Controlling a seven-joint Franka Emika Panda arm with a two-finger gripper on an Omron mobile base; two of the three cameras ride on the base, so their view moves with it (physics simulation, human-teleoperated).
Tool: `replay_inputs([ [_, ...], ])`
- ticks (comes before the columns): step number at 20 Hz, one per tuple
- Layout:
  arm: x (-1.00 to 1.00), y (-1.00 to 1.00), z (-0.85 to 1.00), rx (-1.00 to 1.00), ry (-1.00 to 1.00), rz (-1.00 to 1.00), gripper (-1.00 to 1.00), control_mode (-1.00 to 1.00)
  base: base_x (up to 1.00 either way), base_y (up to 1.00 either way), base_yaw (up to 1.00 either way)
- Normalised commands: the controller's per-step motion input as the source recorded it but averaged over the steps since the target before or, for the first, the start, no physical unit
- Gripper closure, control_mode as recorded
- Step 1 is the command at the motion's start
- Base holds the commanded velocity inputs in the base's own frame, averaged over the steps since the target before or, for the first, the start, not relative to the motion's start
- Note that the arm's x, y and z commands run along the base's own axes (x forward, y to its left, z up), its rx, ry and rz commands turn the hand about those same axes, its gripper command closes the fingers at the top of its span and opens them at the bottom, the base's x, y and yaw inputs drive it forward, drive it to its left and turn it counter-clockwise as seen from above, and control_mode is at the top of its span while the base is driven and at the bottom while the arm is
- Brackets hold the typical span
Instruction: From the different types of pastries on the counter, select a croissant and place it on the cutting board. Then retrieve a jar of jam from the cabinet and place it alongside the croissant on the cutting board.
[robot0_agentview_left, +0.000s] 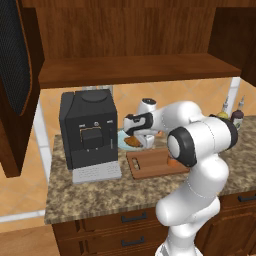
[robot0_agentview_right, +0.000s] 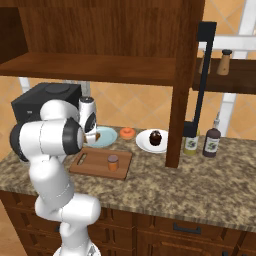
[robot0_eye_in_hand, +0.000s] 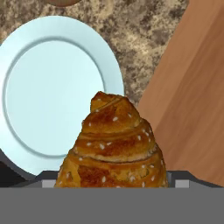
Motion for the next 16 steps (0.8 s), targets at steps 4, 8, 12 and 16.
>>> replay_inputs([
  [4,-0.01,-0.05,0.43,0.08,0.00,0.00,1.00,-1.00,0.00,0.00,0.00],
  [8,-0.02,0.00,0.00,0.00,0.03,0.00,1.00,-1.00,0.00,0.00,0.00],
  [12,-0.10,0.00,0.09,0.00,0.12,0.00,1.00,-1.00,0.00,0.00,0.00],
  [16,0.00,-0.01,0.25,-0.04,0.16,-0.01,1.00,-1.00,0.00,0.00,0.00],
])
